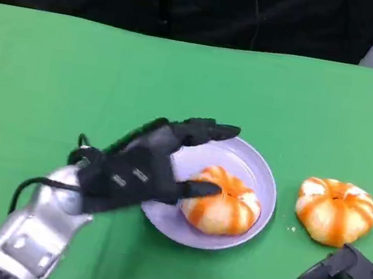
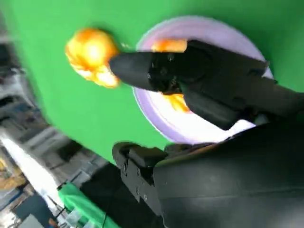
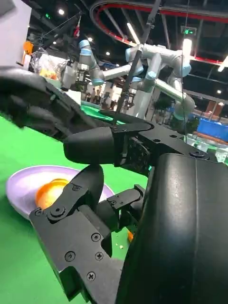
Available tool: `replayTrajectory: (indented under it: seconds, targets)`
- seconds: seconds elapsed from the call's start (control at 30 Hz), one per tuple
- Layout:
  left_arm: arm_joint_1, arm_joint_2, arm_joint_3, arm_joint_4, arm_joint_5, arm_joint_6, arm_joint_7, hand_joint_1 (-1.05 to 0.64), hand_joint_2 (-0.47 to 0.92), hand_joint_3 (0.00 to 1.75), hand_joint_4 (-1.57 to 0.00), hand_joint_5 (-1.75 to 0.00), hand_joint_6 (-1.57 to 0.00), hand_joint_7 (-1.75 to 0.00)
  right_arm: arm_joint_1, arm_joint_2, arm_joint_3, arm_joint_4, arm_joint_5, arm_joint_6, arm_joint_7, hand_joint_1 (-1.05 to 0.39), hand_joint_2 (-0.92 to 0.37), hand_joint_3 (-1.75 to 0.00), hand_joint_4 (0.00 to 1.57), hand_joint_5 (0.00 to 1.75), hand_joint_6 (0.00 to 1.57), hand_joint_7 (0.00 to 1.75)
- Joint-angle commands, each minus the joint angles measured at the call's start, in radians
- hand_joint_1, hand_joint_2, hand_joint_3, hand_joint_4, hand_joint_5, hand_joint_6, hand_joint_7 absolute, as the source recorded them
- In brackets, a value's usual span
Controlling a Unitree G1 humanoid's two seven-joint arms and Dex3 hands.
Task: Grasp the bread from the table and place it into the plate.
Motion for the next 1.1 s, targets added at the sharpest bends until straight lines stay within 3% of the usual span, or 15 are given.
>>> replayTrajectory:
  seconds: [0.03, 0.1, 0.17, 0.23, 0.27, 0.3, 0.33, 0.37, 0.4, 0.5, 0.63, 1.1]
  targets:
    - [0.066, -0.005, 0.115, -0.099, -0.255, 0.132, -0.133, 0.04, 0.82, 0.68, -0.85, -0.43, -0.89, -0.11, -0.010, -0.013, -0.011, 0.027, 0.012, -0.025, -0.005, -0.13, -0.53, -1.19, 0.84, 1.75, 0.75, 1.50]
    - [0.074, -0.002, 0.127, -0.121, -0.289, 0.166, -0.148, 0.08, 0.75, 0.86, -0.85, -0.55, -0.95, -0.08, -0.013, -0.012, -0.012, 0.032, 0.015, -0.029, -0.004, -0.13, -0.53, -1.20, 0.84, 1.75, 0.75, 1.50]
    - [0.106, 0.004, 0.151, -0.170, -0.336, 0.207, -0.159, 0.09, 0.73, 0.90, -0.85, -0.58, -0.96, -0.07, -0.013, -0.013, -0.013, 0.031, 0.013, -0.031, -0.002, -0.13, -0.53, -1.21, 0.84, 1.75, 0.75, 1.50]
    - [0.146, 0.011, 0.181, -0.227, -0.392, 0.254, -0.170, 0.08, 0.64, 1.14, -0.81, -1.10, -1.13, -0.18, -0.013, -0.015, -0.012, 0.028, 0.012, -0.031, 0.001, -0.12, -0.52, -1.22, 0.84, 1.75, 0.74, 1.51]
    - [0.173, 0.024, 0.200, -0.264, -0.428, 0.282, -0.184, 0.08, 0.63, 1.18, -0.79, -1.19, -1.15, -0.20, -0.009, -0.013, -0.011, 0.020, 0.012, -0.022, 0.002, -0.12, -0.52, -1.22, 0.84, 1.75, 0.74, 1.51]
    - [0.193, 0.034, 0.215, -0.290, -0.456, 0.303, -0.196, 0.08, 0.60, 1.24, -0.80, -1.36, -1.16, -0.42, -0.007, -0.011, -0.010, 0.017, 0.013, -0.017, 0.002, -0.12, -0.52, -1.22, 0.84, 1.75, 0.74, 1.51]
    - [0.212, 0.043, 0.228, -0.314, -0.479, 0.319, -0.204, 0.08, 0.57, 1.30, -0.81, -1.51, -1.01, -0.92, -0.007, -0.010, -0.010, 0.017, 0.013, -0.017, 0.001, -0.12, -0.51, -1.22, 0.84, 1.75, 0.74, 1.51]
    - [0.224, 0.049, 0.235, -0.331, -0.494, 0.330, -0.208, 0.09, 0.55, 1.34, -0.83, -1.57, -0.95, -1.14, -0.008, -0.009, -0.010, 0.018, 0.013, -0.018, 0.001, -0.12, -0.51, -1.22, 0.84, 1.75, 0.74, 1.51]
    - [0.229, 0.052, 0.238, -0.340, -0.501, 0.336, -0.208, 0.09, 0.54, 1.36, -0.83, -1.61, -0.90, -1.29, -0.009, -0.009, -0.010, 0.019, 0.013, -0.020, 0.001, -0.12, -0.51, -1.22, 0.84, 1.75, 0.74, 1.51]
    - [0.232, 0.056, 0.239, -0.351, -0.508, 0.348, -0.205, 0.09, 0.53, 1.38, -0.84, -1.63, -0.87, -1.38, -0.009, -0.010, -0.011, 0.020, 0.013, -0.021, 0.001, -0.12, -0.51, -1.23, 0.84, 1.75, 0.74, 1.51]
    - [0.361, 0.100, 0.315, -0.434, -0.621, 0.403, -0.255, 0.13, 0.57, 1.43, -0.94, -1.74, -0.81, -1.71, 0.000, -0.003, -0.009, -0.009, -0.003, 0.014, -0.006, -0.09, -0.52, -1.22, 0.84, 1.75, 0.74, 1.51]
    - [0.370, 0.112, 0.317, -0.450, -0.646, 0.420, -0.248, 0.15, 0.57, 1.45, -0.96, -1.75, -0.80, -1.75, 0.003, -0.003, -0.007, -0.019, -0.006, 0.024, -0.009, -0.09, -0.54, -1.19, 0.84, 1.75, 0.74, 1.52]
